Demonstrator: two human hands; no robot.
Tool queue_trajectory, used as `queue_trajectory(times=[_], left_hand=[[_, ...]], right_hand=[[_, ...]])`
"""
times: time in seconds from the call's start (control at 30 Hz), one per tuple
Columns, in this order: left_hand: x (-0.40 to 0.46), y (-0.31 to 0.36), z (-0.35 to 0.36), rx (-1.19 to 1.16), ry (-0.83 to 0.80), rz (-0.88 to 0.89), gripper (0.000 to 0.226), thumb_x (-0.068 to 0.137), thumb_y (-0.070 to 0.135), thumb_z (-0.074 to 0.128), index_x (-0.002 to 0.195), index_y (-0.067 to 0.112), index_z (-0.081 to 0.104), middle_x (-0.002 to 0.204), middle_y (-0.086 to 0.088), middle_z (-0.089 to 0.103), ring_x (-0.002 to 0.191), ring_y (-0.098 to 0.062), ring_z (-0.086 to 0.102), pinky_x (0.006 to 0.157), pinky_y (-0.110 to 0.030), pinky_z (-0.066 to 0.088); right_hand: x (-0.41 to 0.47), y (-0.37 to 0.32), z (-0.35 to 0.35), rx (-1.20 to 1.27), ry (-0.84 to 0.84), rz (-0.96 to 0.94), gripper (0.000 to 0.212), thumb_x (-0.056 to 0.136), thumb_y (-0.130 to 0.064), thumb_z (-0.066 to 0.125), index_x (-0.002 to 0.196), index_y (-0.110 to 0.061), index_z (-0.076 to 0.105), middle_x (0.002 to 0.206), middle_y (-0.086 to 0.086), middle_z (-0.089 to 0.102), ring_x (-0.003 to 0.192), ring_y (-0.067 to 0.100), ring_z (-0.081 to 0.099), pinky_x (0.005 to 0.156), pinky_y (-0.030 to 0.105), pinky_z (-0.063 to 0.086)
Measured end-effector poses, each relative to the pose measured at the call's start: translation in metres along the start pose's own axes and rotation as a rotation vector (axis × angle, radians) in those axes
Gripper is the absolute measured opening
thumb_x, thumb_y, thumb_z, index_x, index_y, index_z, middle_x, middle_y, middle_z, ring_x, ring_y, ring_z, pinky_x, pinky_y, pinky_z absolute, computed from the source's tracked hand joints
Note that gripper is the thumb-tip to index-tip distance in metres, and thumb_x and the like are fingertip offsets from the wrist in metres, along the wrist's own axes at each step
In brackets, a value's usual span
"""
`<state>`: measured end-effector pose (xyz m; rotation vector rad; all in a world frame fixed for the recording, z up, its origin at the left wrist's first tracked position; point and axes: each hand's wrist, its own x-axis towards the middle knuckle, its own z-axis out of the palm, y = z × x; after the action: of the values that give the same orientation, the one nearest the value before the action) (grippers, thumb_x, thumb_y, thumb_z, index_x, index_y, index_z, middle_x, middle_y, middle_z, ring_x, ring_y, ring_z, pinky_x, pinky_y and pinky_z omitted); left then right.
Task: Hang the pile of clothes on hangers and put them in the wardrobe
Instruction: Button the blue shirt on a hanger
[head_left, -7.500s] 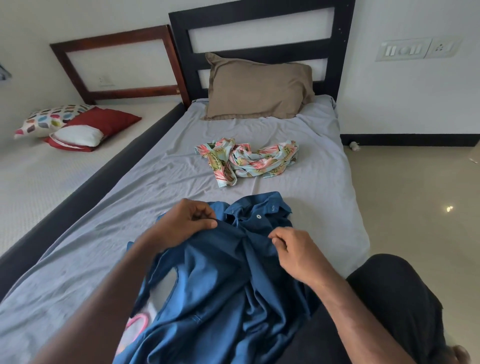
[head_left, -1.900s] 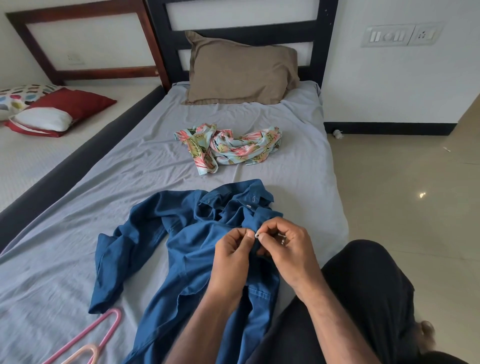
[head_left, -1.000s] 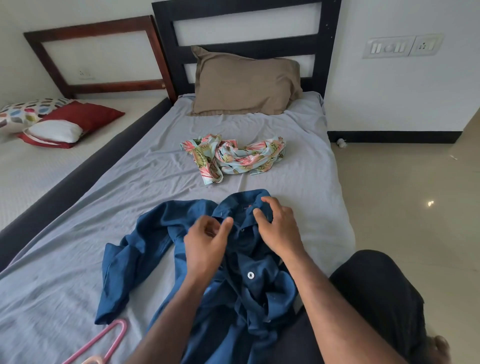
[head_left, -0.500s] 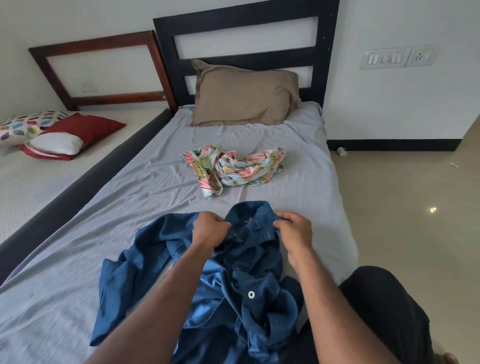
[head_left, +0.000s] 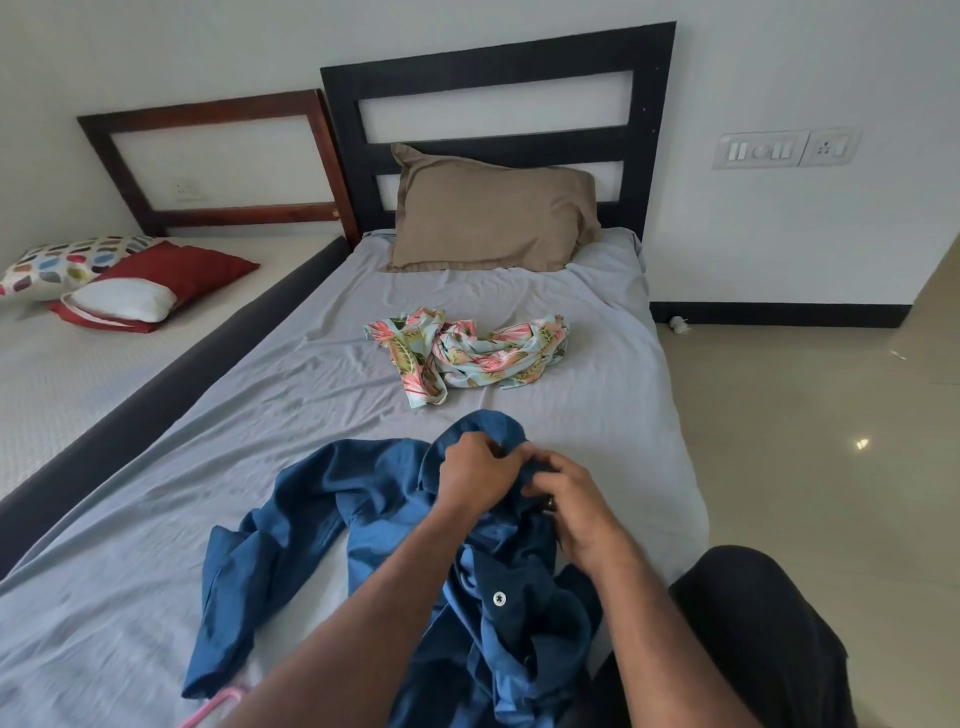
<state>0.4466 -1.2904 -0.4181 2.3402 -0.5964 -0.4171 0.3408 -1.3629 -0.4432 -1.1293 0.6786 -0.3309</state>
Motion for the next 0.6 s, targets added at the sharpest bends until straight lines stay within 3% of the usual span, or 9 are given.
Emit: queue_trajectory(times=[0.07, 0.17, 0.27, 0.33, 0.4, 0.47, 0.6], left_hand=[[0.004, -0.004, 0.004, 0.003, 0.013, 0.022, 0.035, 0.089, 0.039, 0.069, 0.075, 0.008, 0.062, 0.074, -0.002, 0.066, 0.072, -0.019, 0.062, 0.061, -0.030, 0.046], [0.008, 0.001, -0.005, -0.170, -0.001, 0.042, 0.028, 0.098, 0.017, 0.059, 0.072, 0.008, 0.052, 0.069, -0.004, 0.055, 0.064, -0.018, 0.051, 0.057, -0.029, 0.040], [0.006, 0.012, -0.042, -0.700, -0.225, -0.031, 0.021, 0.105, 0.010, 0.047, 0.092, 0.005, 0.063, 0.085, -0.015, 0.066, 0.073, -0.025, 0.062, 0.062, -0.033, 0.051], [0.004, 0.019, -0.076, -0.868, -0.462, -0.003, 0.024, 0.104, 0.010, 0.044, 0.092, 0.007, 0.065, 0.084, -0.013, 0.070, 0.071, -0.025, 0.066, 0.064, -0.033, 0.054], [0.003, 0.034, -0.113, -0.818, -0.683, 0.079, 0.024, 0.099, 0.013, 0.050, 0.083, 0.006, 0.066, 0.074, -0.011, 0.069, 0.065, -0.023, 0.066, 0.064, -0.032, 0.055], [0.008, 0.057, -0.146, -0.696, -0.836, 0.191, 0.019, 0.089, 0.019, 0.063, 0.075, 0.006, 0.068, 0.070, -0.010, 0.067, 0.060, -0.021, 0.065, 0.062, -0.029, 0.054], [0.013, 0.118, -0.209, -0.469, -0.992, 0.403, 0.031, 0.078, 0.034, 0.080, 0.078, 0.005, 0.070, 0.073, -0.009, 0.068, 0.063, -0.019, 0.065, 0.066, -0.029, 0.055]], right_hand=[[-0.002, 0.004, 0.000, -0.021, -0.066, -0.030, 0.041, 0.076, 0.008, 0.061, 0.112, -0.008, 0.072, 0.100, 0.021, 0.075, 0.081, 0.027, 0.071, 0.068, 0.030, 0.056], [-0.004, 0.003, 0.002, 0.070, -0.025, -0.064, 0.022, 0.088, -0.001, 0.065, 0.109, -0.008, 0.071, 0.091, 0.014, 0.073, 0.070, 0.023, 0.068, 0.064, 0.029, 0.055], [-0.002, -0.002, -0.001, 0.180, 0.176, -0.148, 0.015, 0.092, -0.026, 0.063, 0.103, -0.019, 0.069, 0.087, 0.003, 0.064, 0.072, 0.016, 0.060, 0.062, 0.031, 0.043], [0.000, -0.020, -0.006, 0.232, 0.195, -0.243, 0.020, 0.092, -0.021, 0.058, 0.108, -0.027, 0.069, 0.102, -0.002, 0.067, 0.089, 0.019, 0.062, 0.067, 0.034, 0.039], [0.002, -0.050, -0.006, 0.165, 0.073, -0.342, 0.037, 0.084, -0.014, 0.059, 0.114, -0.034, 0.067, 0.120, -0.010, 0.069, 0.113, 0.020, 0.063, 0.077, 0.038, 0.039], [0.003, -0.089, -0.001, 0.029, -0.167, -0.386, 0.054, 0.073, -0.015, 0.060, 0.122, -0.035, 0.064, 0.129, -0.012, 0.068, 0.125, 0.017, 0.059, 0.089, 0.041, 0.038], [-0.005, -0.168, 0.022, -0.154, -0.631, -0.339, 0.066, 0.073, -0.012, 0.077, 0.137, -0.019, 0.060, 0.127, 0.008, 0.066, 0.118, 0.023, 0.061, 0.100, 0.043, 0.042]])
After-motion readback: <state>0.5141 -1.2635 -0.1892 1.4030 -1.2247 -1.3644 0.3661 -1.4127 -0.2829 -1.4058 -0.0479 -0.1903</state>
